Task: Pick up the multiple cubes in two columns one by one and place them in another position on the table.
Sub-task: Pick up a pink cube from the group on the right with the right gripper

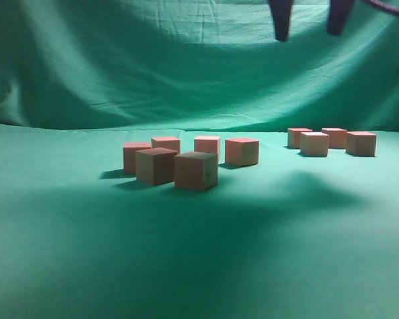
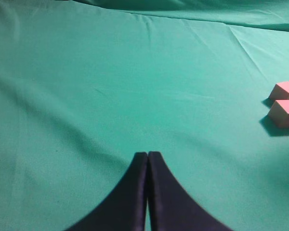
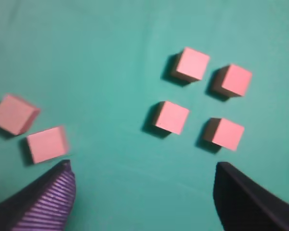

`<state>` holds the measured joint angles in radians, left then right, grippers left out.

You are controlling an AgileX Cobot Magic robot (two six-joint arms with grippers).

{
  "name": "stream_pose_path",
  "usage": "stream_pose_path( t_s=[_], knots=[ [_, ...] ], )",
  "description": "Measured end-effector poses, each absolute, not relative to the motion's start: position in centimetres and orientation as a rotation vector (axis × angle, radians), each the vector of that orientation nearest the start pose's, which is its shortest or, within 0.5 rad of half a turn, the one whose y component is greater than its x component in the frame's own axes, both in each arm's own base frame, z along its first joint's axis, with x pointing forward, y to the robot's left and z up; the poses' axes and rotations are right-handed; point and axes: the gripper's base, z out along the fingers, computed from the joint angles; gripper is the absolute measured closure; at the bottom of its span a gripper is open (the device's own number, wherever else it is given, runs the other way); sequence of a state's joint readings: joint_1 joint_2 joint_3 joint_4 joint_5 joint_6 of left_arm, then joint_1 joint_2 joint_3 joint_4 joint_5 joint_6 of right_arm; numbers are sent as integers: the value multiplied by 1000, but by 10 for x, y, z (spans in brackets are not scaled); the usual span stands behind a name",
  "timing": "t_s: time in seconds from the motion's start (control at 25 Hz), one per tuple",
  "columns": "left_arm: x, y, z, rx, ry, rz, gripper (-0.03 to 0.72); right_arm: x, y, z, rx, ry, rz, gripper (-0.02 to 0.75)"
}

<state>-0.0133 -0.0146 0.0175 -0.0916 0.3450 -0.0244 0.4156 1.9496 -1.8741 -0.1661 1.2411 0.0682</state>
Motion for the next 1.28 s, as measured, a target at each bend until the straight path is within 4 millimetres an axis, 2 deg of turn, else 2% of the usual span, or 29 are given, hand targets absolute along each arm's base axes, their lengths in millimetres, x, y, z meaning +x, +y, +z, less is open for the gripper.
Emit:
stream_pose_path(
  t_s=[0.16, 0.28, 0.4, 0.6, 0.8, 1.2, 1.28],
  knots=[
    [53, -4, 177, -67, 1830, -116, 688, 414, 126, 284, -337, 2835, -7, 148],
    [53, -4, 177, -67, 1830, -116, 688, 428, 115, 259, -264, 2881, 55, 148],
    [53, -4, 177, -67, 1830, -116, 688, 440, 110, 237, -231, 2895, 76, 148],
    [53, -4, 177, -67, 1830, -116, 688, 452, 112, 212, -230, 2884, 104, 148],
    [53, -4, 177, -67, 1830, -116, 688, 459, 114, 195, -253, 2867, 108, 148],
    [53, -4, 177, -67, 1830, -116, 688, 464, 116, 177, -264, 2873, 110, 148],
    [53, -4, 177, -67, 1830, -116, 688, 464, 116, 177, -264, 2875, 109, 218]
  ],
)
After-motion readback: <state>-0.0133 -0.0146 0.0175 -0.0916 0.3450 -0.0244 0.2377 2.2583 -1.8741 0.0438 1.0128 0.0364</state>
